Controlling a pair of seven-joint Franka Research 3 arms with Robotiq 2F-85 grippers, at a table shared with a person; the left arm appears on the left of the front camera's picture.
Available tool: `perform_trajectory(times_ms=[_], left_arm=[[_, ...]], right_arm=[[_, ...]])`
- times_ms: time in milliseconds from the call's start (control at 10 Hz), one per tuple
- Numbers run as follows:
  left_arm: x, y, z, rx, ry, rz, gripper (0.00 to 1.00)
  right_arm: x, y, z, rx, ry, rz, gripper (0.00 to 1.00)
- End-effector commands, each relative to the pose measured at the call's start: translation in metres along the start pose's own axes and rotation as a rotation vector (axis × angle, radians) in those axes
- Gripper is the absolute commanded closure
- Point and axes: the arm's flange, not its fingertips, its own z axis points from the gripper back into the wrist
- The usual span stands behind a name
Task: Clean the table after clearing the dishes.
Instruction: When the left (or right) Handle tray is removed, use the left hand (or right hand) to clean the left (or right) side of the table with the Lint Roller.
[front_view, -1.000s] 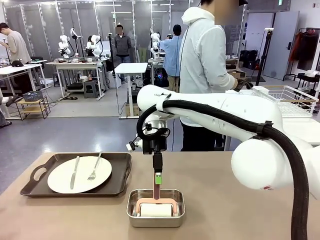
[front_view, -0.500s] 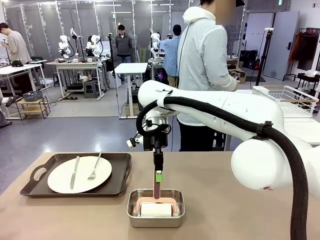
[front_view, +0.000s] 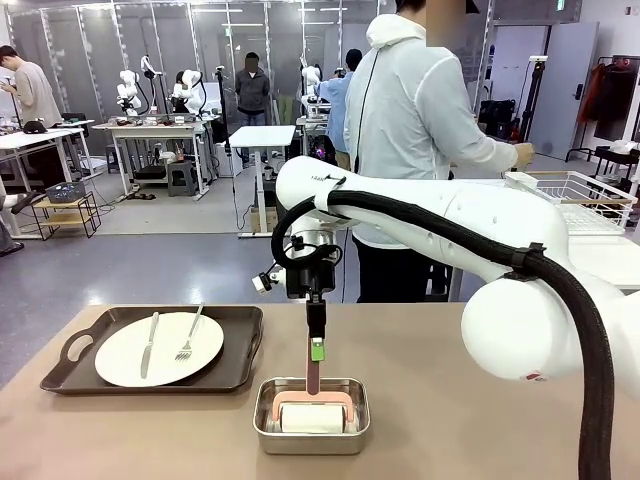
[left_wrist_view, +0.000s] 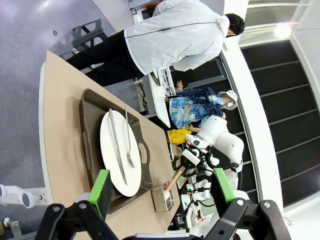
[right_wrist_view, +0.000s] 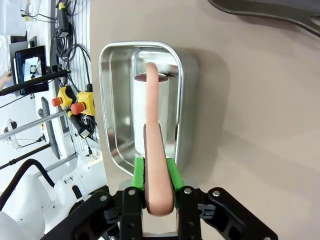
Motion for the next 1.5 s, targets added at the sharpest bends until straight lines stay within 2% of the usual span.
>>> perform_trajectory(times_ms=[0, 400, 600, 800, 1200, 1400], left_arm=[[-0.002, -0.003, 0.004, -0.004, 0.012, -0.001, 0.0], [-0.002, -0.003, 0.004, -0.004, 0.012, -0.001, 0.0], [-0.002, -0.003, 0.004, -0.004, 0.012, -0.001, 0.0], [-0.002, -0.003, 0.004, -0.004, 0.012, -0.001, 0.0], [-0.002, -0.003, 0.004, -0.004, 0.012, -0.001, 0.0], [-0.002, -0.003, 0.004, -0.004, 0.012, -0.001, 0.0]], right_arm=[[0.001, 0.015, 0.032, -0.062, -0.004, -0.054, 0.98], [-0.083, 0.067, 0.063, -0.15, -0.205, -0.19, 0.98], [-0.134, 0.078, 0.064, -0.135, -0.394, -0.349, 0.98], [-0.192, 0.078, 0.046, -0.083, -0.658, -0.471, 0.98], [-0.288, 0.058, -0.004, 0.057, -0.947, -0.634, 0.98], [-0.328, 0.05, -0.02, 0.146, -1.084, -0.664, 0.98]])
